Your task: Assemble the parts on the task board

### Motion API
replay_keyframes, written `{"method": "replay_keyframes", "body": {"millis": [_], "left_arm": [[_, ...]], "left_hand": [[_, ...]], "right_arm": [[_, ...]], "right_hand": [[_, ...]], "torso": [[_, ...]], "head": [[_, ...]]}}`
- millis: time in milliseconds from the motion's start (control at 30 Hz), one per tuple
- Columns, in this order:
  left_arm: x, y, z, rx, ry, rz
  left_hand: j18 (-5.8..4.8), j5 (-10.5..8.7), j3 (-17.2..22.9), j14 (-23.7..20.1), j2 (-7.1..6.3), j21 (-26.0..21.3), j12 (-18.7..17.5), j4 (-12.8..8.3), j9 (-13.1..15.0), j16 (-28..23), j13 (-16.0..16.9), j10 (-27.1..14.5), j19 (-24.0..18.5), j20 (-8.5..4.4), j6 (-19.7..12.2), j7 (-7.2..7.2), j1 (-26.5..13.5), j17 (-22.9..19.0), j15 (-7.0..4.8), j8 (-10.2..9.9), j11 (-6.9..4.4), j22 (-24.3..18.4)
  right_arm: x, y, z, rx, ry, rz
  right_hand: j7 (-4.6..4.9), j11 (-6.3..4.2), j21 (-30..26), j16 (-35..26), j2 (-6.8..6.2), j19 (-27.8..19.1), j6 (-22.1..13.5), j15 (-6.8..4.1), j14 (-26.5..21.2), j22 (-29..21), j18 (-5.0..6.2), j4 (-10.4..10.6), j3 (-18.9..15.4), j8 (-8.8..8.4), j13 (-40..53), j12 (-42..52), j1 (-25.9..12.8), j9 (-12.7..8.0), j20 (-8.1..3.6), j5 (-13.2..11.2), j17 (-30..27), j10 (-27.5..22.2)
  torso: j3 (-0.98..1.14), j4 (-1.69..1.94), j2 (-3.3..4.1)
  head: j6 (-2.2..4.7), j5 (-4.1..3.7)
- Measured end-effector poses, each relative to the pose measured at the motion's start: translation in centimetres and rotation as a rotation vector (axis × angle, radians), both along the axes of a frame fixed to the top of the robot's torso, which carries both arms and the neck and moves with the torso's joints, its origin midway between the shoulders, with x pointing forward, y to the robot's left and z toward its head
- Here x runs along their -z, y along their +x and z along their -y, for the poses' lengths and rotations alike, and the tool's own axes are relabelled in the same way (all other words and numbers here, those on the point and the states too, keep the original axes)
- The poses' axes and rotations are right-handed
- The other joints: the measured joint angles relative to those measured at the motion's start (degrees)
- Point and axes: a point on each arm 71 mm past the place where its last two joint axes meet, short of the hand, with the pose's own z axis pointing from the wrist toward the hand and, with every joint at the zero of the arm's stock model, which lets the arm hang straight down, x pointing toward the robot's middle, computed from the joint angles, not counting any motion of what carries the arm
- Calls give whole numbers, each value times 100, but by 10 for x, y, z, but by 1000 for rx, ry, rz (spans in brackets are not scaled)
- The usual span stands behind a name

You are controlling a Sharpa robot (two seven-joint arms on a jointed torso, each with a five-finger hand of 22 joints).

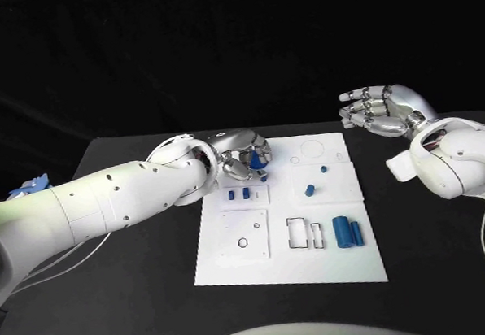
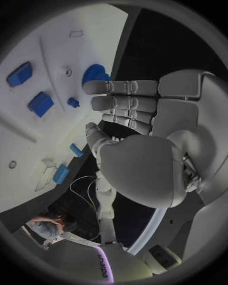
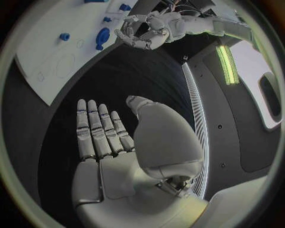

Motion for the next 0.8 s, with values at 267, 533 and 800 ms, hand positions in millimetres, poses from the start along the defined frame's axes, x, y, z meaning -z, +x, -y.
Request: {"method": "replay_keyframes", "body": {"millis": [267, 533, 800], "left_arm": [[7, 5, 3, 6, 116, 7], [11, 7, 6, 6, 170, 0], [13, 9, 11, 8, 196, -1]], "left_hand": [[-1, 0, -32, 31, 0, 139, -26, 0, -83, 250, -53, 0, 0, 0, 147, -41, 0, 19, 9, -22, -22, 89], [-2, 0, -8, 151, 0, 398, 6, 0, -171, 612, -85, 184, 81, -14, 345, -62, 0, 187, -16, -51, -67, 318], [-2, 0, 67, 342, 27, 805, 125, -16, -225, 1020, -87, 420, 293, -29, 563, -113, 26, 518, -55, -51, -135, 837]], "right_arm": [[0, 0, 0, 8, 5, 8], [0, 0, 1, 13, 8, 10], [0, 0, 0, 13, 11, 8]], "right_hand": [[-48, 56, 0, -266, -36, -328, -297, 81, -606, -220, -89, -93, -16, -241, 0, -254, -85, -81, 0, 0, -242, -200], [-51, 56, 0, -266, -28, -367, -313, 82, -607, -231, -89, -93, -16, -241, 0, -263, -93, -87, 0, 0, -244, -200], [-51, 56, 0, -266, -28, -369, -313, 82, -607, -237, -89, -93, -16, -241, 1, -263, -92, -86, 0, 0, -244, -200]], "torso": [[-1, 1, 2], [-1, 1, 2], [-2, 4, 2]], "head": [[9, -24], [8, -43], [3, -51]]}}
